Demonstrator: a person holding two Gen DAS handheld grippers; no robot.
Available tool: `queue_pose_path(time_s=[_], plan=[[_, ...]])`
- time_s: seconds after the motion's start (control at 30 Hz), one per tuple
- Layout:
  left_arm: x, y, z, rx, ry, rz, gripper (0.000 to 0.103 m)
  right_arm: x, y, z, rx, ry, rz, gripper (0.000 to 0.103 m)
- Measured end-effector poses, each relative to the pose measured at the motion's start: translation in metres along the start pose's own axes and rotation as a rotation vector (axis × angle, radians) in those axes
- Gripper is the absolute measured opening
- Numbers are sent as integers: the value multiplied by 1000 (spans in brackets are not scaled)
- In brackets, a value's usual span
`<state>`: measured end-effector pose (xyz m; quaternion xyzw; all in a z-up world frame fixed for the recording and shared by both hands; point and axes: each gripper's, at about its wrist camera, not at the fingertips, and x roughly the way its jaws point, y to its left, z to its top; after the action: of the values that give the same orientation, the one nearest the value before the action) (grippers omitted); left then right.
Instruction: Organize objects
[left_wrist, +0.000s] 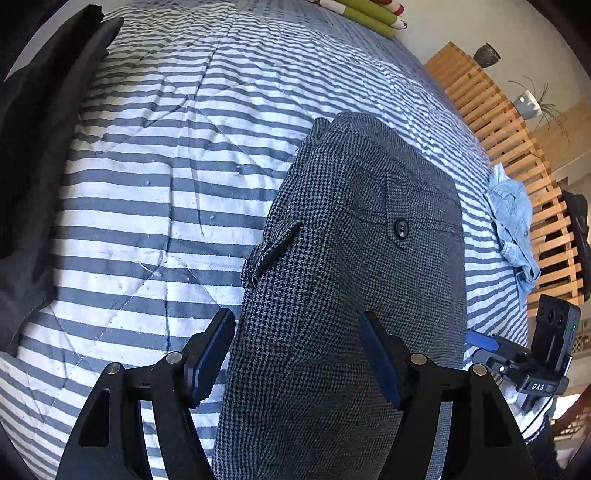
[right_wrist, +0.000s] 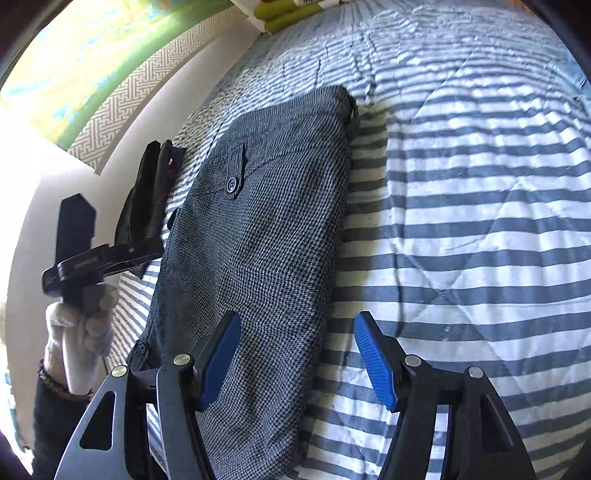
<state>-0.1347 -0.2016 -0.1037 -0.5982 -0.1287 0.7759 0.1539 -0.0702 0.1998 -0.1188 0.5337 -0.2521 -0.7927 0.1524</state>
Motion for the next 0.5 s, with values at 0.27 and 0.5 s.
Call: queue_pose_path(time_s=[0.27,0.5], plan=[[24,-2,-7,62,36,-19,79,16,-3,-5,-13,60,22,60],[20,-6,-12,125,7,-3,62,23,-5,-7,2,57,103,59]])
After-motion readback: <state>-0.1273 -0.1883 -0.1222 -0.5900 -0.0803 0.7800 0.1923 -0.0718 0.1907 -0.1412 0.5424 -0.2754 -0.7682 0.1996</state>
